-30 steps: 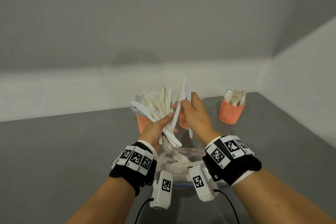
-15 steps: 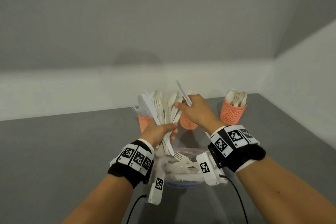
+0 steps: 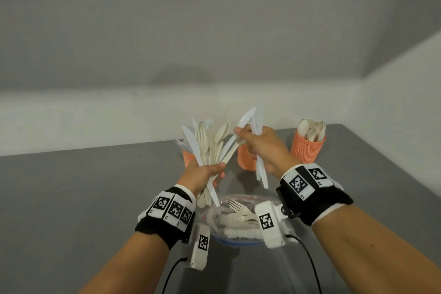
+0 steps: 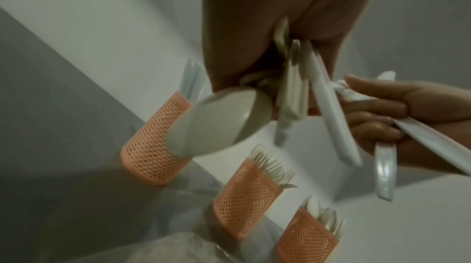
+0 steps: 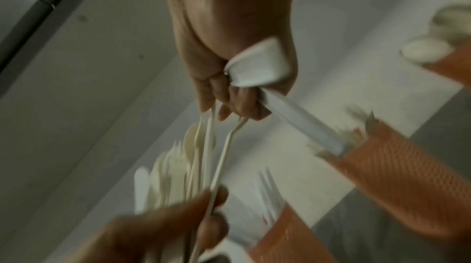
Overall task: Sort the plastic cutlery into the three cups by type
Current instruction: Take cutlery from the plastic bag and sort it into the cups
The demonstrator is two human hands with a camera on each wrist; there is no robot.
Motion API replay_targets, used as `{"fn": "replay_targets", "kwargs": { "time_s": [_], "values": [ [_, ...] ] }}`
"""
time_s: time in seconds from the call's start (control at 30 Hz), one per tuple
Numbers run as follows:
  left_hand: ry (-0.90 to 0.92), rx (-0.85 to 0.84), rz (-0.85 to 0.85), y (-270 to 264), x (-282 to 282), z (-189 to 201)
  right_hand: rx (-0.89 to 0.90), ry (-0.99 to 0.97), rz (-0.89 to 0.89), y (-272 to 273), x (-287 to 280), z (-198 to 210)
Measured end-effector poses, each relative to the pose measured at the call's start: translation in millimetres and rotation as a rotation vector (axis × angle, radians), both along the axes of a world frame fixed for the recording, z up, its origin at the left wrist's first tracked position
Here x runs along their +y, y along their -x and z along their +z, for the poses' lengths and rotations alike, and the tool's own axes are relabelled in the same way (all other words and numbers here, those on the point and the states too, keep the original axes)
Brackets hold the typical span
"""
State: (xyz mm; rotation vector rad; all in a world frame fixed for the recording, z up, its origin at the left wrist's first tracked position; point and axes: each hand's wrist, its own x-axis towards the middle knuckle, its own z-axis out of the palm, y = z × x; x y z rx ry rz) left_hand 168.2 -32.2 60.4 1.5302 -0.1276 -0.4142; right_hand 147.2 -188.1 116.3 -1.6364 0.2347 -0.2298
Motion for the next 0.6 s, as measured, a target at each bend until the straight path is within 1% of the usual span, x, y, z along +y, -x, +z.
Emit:
{"fn": "replay_targets", "kwargs": {
  "time_s": [0.07, 0.13, 0.2, 0.33, 0.43, 0.5, 0.6],
  "values": [
    [-0.01, -0.009, 0.02, -1.8, 4.6, -0.7, 0.004, 0.015, -0.01, -5.0, 9.7, -2.4],
    [-0.046, 0.007, 0.061, -6.2, 14.8, -2.8, -0.017, 0.033, -0.109, -12.4, 12.9, 4.1],
    [-0.038, 0.023, 0.15, -10.7, 30.6, -5.3, -0.061, 0.02, -0.17, -22.6, 9.6, 12.7],
    [0.119, 0.06, 0.294, -20.0, 65.8, -9.2, -0.156, -0.2, -0.176, -48.5, 14.8, 16.5],
    [0.227, 0.075, 0.354, -28.1, 80.5, -5.8, -0.163, -0.276, -0.125, -69.9, 30.7, 8.9],
    [0.247, 0.051, 0.351, -31.9, 85.6, -2.2, -0.194, -0.213, -0.113, -85.6, 41.9, 1.6],
    [0.258, 0.025, 0.349, -35.2, 90.5, 1.3, -0.293, -0.039, -0.107, -102.6, 62.5, -6.7]
  ]
}}
